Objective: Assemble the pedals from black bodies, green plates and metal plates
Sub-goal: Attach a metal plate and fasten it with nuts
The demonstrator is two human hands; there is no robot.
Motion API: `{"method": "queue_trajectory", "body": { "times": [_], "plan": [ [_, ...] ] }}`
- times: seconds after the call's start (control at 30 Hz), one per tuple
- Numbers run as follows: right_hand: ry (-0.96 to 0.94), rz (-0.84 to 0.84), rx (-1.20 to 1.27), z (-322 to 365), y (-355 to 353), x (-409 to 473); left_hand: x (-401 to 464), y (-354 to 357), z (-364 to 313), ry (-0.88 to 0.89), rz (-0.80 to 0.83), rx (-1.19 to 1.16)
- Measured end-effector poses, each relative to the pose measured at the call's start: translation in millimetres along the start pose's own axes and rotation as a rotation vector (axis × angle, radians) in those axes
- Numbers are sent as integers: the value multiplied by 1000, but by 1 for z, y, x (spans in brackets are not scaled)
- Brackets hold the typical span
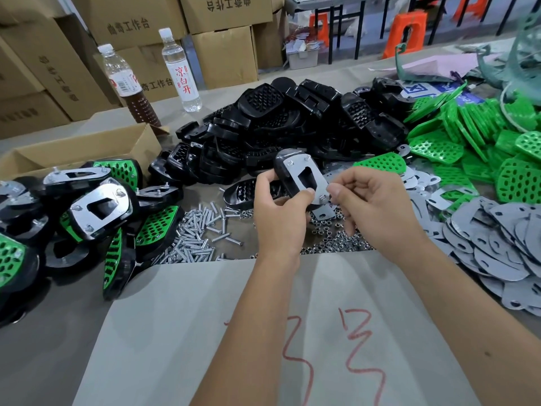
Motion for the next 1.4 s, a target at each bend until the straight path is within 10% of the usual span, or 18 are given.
{"method": "queue_trajectory", "body": {
  "times": [1.4],
  "plan": [
    [-305,-101,-281,10,3,-1,1,-1,3,-22,87,-62]
  ]
}}
Point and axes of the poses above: each hand's wrist, its own x-axis towards the middle knuckle, its own y-axis out of the palm, z = x × y, the point moved 2 cm from there along x, towards the middle knuckle, and after that the axes turned 1 degree about z, right-handed, at the moved point
